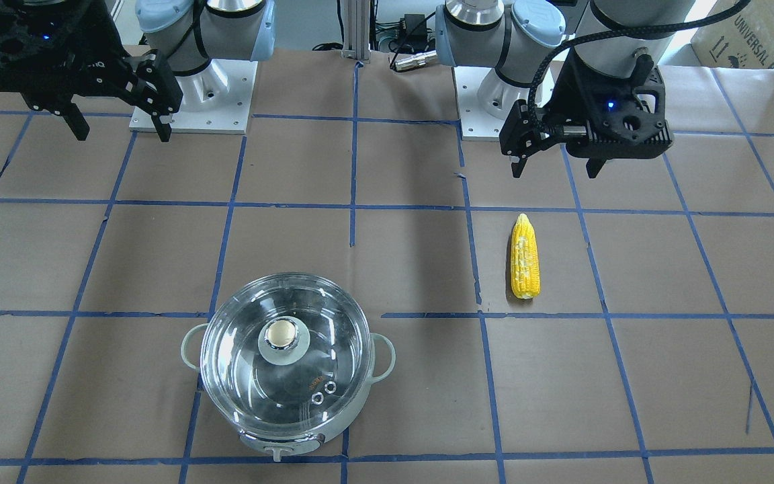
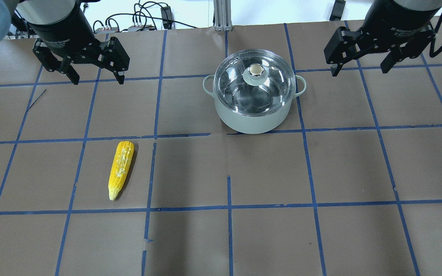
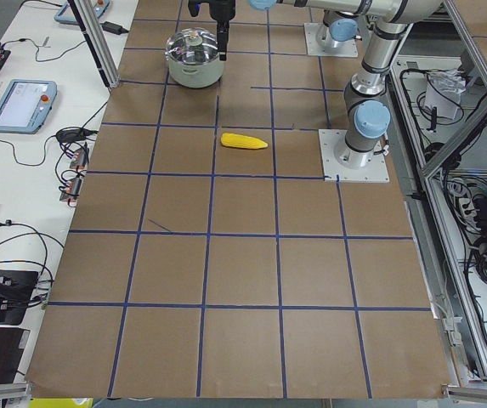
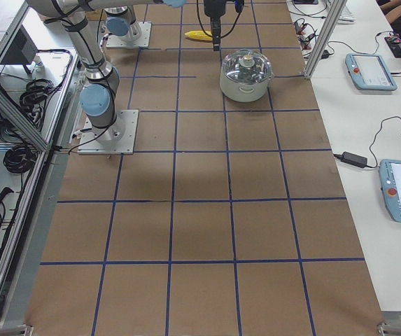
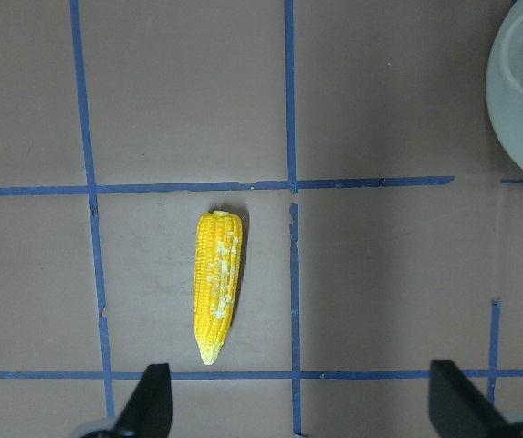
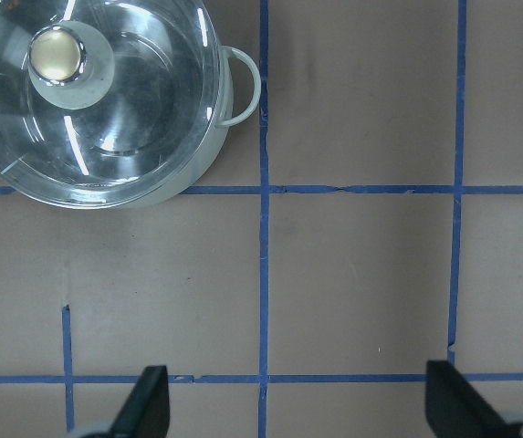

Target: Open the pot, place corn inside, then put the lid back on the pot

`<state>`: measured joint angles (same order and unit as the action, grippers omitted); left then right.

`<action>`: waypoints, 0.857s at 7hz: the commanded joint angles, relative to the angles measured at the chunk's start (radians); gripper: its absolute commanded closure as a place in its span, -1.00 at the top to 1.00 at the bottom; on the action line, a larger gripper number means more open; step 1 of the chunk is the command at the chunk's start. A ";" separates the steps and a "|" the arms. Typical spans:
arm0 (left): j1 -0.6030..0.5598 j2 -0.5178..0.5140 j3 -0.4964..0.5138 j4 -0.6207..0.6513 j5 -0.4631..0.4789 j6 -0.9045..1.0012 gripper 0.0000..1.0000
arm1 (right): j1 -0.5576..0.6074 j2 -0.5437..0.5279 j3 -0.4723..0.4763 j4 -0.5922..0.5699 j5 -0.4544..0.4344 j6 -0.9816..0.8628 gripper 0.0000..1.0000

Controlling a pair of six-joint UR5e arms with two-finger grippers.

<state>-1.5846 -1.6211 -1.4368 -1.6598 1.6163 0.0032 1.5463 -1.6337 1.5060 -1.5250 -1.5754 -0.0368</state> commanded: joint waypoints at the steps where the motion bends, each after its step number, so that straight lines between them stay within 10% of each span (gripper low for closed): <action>1: 0.000 -0.002 -0.001 0.000 -0.001 0.006 1.00 | 0.000 0.000 0.000 0.000 0.000 0.000 0.99; 6: 0.000 0.015 -0.014 -0.004 0.002 0.009 1.00 | 0.034 0.089 0.003 -0.163 0.011 0.058 0.99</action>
<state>-1.5846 -1.6112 -1.4474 -1.6588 1.6124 0.0100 1.5626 -1.5933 1.5087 -1.6046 -1.5685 -0.0108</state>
